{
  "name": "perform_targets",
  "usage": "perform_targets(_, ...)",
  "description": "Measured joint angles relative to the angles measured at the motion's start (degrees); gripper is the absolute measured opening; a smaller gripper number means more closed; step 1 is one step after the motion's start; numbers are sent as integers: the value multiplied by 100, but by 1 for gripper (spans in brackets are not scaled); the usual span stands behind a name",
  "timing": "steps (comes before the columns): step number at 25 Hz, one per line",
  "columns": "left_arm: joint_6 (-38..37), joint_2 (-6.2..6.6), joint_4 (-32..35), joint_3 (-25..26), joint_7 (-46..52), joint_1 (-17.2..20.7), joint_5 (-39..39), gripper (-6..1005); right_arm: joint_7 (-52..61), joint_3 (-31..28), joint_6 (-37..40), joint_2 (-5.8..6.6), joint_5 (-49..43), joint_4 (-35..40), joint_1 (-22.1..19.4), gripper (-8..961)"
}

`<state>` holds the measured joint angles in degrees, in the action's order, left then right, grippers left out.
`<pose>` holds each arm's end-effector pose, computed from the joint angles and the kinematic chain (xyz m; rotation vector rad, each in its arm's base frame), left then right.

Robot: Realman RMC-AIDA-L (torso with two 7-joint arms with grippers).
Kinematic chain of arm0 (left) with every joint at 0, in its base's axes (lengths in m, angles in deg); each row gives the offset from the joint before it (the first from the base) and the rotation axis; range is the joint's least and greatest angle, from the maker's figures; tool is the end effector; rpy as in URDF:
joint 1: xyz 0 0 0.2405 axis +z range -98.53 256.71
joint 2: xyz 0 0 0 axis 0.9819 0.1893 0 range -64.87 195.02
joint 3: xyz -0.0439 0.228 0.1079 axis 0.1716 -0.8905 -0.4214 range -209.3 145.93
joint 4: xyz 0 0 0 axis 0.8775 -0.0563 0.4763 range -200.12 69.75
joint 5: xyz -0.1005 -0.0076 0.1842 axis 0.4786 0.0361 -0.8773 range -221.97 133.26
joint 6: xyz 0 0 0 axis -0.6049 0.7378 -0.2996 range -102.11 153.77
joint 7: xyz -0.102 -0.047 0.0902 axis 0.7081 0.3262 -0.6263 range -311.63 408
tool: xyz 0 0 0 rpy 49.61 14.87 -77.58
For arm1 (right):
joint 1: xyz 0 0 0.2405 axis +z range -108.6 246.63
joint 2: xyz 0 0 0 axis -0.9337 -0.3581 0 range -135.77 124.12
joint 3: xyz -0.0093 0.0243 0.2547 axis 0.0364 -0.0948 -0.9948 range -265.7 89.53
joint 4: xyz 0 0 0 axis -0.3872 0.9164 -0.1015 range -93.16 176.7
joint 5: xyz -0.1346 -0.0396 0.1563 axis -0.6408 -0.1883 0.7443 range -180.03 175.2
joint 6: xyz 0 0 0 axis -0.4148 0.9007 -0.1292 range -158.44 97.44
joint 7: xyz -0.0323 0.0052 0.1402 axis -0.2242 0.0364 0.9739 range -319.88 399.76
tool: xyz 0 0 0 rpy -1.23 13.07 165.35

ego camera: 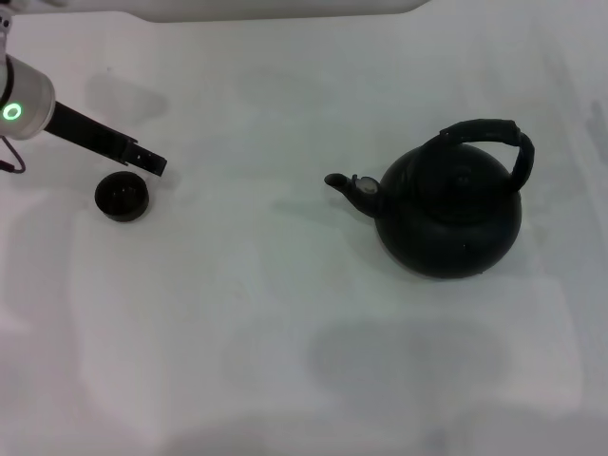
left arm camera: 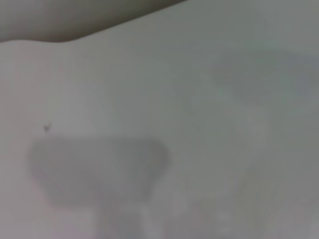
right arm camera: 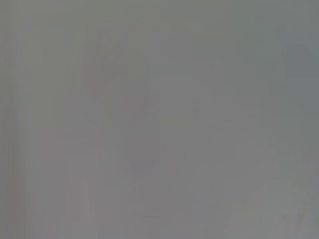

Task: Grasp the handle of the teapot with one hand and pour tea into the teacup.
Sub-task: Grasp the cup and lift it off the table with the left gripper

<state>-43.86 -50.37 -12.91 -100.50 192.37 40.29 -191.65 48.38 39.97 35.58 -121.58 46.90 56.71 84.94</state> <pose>-0.2530 0.4001 0.0065 -2.3508 -1.1806 0.3206 0.3712 0.2944 0.0125 -1.4674 0.6303 0.6447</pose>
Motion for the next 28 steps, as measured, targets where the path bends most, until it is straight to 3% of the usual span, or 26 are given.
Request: perform_targets(28,-381,-112,126,-228,237,-20,-367,873,0,0,-2,0,0,-9,34,855)
